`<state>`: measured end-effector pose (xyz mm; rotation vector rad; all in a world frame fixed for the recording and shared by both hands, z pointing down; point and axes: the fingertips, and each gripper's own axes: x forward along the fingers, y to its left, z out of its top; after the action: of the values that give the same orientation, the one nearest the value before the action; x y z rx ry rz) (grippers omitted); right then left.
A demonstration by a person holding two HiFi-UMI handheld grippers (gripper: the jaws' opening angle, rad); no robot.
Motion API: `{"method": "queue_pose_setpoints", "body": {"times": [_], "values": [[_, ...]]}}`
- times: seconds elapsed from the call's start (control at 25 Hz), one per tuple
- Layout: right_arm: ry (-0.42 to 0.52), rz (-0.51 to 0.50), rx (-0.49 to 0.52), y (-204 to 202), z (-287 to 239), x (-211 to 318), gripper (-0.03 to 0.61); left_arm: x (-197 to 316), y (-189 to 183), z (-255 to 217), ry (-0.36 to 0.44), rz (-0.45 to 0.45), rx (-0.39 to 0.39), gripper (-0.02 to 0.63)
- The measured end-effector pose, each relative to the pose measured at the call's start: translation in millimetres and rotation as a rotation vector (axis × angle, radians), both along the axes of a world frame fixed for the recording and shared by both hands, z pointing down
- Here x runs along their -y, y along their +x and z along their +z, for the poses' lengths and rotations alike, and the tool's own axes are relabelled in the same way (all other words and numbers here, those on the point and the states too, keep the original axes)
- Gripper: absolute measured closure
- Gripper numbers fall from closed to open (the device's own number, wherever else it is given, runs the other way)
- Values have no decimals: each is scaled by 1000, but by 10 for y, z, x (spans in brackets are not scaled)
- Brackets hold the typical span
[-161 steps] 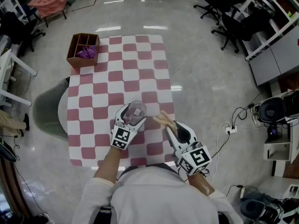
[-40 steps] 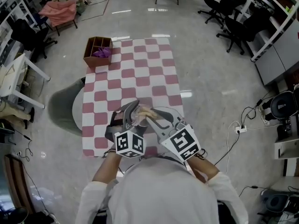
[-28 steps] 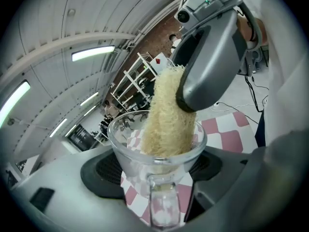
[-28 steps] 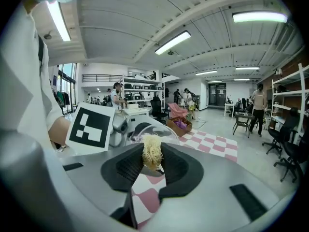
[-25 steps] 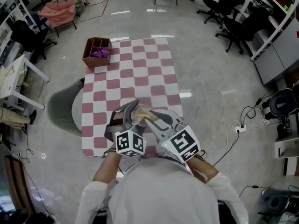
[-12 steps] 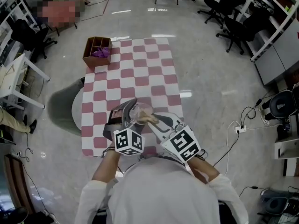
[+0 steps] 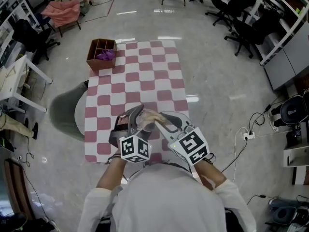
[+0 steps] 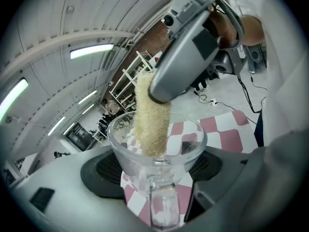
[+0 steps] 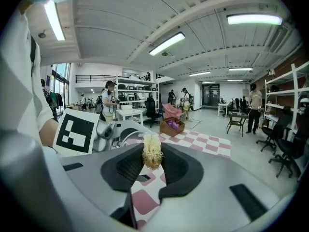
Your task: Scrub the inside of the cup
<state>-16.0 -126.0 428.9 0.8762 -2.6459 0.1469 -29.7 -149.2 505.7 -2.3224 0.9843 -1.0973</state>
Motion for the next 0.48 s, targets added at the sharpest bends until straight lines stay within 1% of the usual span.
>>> {"method": "queue_pose_setpoints", "body": {"times": [0.12, 0.24, 0.36, 0.4, 0.48], "values": [[-34, -7, 61, 27, 56, -69, 465, 81, -67, -23, -25, -39, -64, 235], [-70, -7, 191, 33, -8, -122, 464, 154, -109, -11, -61, -77, -144, 235], [-92, 52, 345, 145, -106, -58, 463, 234, -95, -6, -83, -99, -242, 235], [-89, 75, 381, 196, -137, -26, 463, 265, -83, 0, -85, -102, -268, 235], [-68, 110, 418, 290, -189, 20, 463, 325, -56, 28, -104, -110, -328, 235]]}}
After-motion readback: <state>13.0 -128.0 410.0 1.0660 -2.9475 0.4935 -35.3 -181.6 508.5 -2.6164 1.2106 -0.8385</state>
